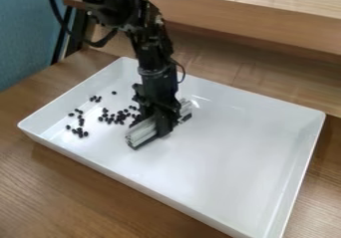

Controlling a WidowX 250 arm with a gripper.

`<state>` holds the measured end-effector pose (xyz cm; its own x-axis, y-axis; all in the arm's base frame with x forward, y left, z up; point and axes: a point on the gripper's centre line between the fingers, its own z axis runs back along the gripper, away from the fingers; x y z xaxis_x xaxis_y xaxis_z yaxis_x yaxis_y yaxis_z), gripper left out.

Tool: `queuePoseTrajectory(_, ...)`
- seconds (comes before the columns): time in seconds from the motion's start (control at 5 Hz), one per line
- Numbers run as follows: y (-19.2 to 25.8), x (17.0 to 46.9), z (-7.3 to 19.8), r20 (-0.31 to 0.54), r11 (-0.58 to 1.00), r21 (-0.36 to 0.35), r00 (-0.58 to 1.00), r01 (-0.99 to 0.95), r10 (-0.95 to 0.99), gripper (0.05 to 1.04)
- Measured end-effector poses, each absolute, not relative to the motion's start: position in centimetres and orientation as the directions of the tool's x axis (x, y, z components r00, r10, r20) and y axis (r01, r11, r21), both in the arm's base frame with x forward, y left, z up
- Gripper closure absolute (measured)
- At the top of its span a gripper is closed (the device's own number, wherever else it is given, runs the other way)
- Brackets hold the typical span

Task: Sweep into pile

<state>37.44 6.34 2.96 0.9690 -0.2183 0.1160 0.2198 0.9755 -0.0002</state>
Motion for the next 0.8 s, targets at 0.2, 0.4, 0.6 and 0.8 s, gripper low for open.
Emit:
queuePoseTrajectory(0.2, 8.8, 37.0, 3.0, 0.112, 0.986, 0.008, 0.98, 0.165, -0.165, 0.681)
queuePoseTrajectory(0.4, 10.0, 36.7, 3.0, 0.113, 0.99, 0.007, 0.984, 0.138, -0.138, 0.681)
queuePoseTrajectory(0.6, 11.2, 36.3, 3.0, 0.113, 0.995, 0.006, 0.988, 0.101, -0.101, 0.681)
queuePoseTrajectory(0.8, 11.9, 36.0, 3.0, 0.109, 0.997, 0.004, 0.991, 0.076, -0.076, 0.681)
